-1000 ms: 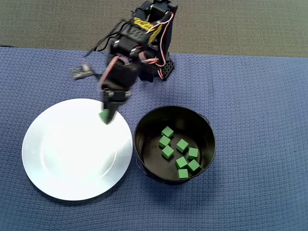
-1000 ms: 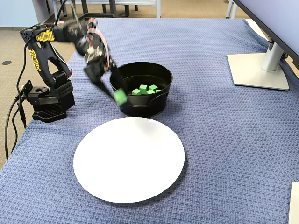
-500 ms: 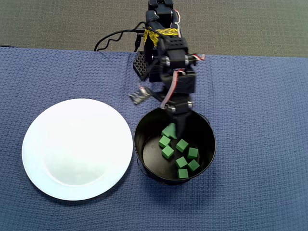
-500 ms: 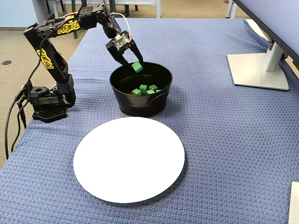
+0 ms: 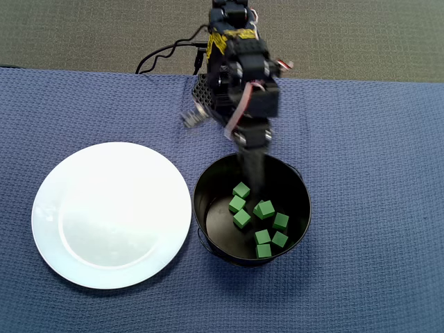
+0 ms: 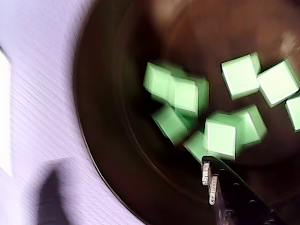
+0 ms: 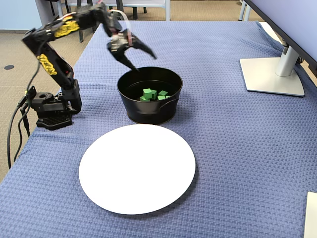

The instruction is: Pick up the green cubes from the white plate and place them in the black recipient

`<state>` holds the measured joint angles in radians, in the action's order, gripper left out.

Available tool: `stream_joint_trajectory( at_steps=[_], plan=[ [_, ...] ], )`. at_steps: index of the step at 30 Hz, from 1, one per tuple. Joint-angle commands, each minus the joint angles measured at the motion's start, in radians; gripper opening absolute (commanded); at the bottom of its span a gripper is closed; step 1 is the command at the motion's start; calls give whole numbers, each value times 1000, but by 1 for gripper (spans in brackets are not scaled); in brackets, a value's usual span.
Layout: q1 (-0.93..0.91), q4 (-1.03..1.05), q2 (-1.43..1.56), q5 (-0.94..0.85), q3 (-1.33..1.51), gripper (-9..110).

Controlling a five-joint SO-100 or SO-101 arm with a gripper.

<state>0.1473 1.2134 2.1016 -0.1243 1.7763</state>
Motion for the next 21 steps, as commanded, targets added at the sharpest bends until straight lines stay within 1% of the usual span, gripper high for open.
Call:
stream_joint_trajectory(
  at_steps=[1,5,7,14,16,21],
  plan=[
    [-51,9,232,71,135,9],
    [-74,55,431,81,296,3],
    [-78,66,526,60,382,1],
    [-117,89,854,48,713,0],
    [-130,112,911,52,761,0],
    [-229,95,1006,38,879,0]
  ],
)
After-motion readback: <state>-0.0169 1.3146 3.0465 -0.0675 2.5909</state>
